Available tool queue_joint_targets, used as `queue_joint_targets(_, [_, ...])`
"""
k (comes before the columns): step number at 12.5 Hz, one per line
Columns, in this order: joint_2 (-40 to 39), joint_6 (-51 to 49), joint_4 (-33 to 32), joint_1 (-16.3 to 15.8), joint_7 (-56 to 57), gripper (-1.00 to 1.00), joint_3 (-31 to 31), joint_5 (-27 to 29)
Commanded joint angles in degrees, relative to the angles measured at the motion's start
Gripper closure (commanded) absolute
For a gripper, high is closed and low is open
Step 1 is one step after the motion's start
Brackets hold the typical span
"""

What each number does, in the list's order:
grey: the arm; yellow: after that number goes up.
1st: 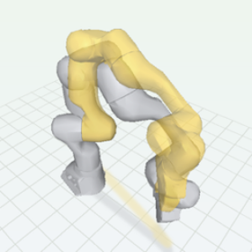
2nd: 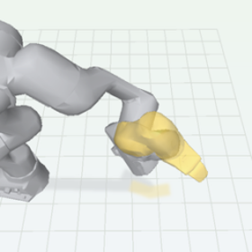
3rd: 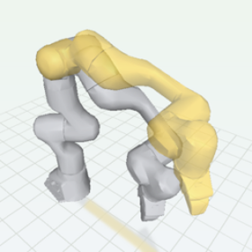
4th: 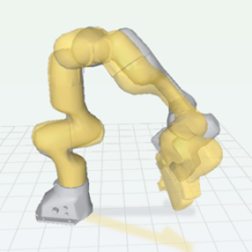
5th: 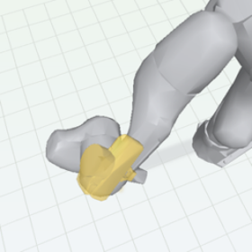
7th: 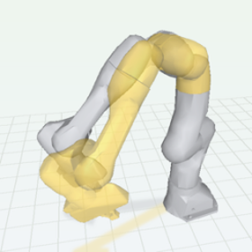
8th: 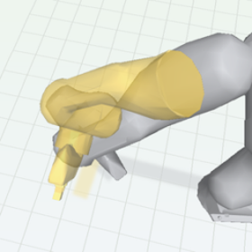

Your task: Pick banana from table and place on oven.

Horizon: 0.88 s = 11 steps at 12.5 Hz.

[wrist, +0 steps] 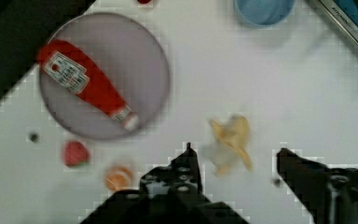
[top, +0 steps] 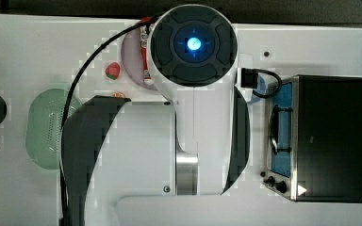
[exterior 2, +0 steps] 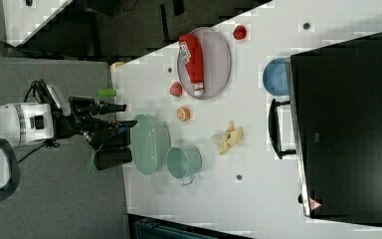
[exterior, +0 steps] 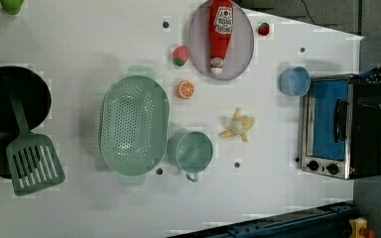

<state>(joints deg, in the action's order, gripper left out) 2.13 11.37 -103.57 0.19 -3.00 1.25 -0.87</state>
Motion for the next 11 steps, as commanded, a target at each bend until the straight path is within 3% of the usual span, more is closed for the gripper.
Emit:
queue_joint_targets(1, [24.3,-8.5,-16.1,5.9,3.8,-0.59,2.7,1.7])
queue_joint_targets(3, [24.2,-8.5,-16.2,5.9,3.8,-1.00,2.7,1.7])
queue_joint_targets(7, [21.9,-6.5,-17.6,5.8,3.8,-1.00,2.9,1.7])
queue_joint_targets(11, [14.4,4.8,-21.8,5.7,3.8,-1.00,3.4,1.7])
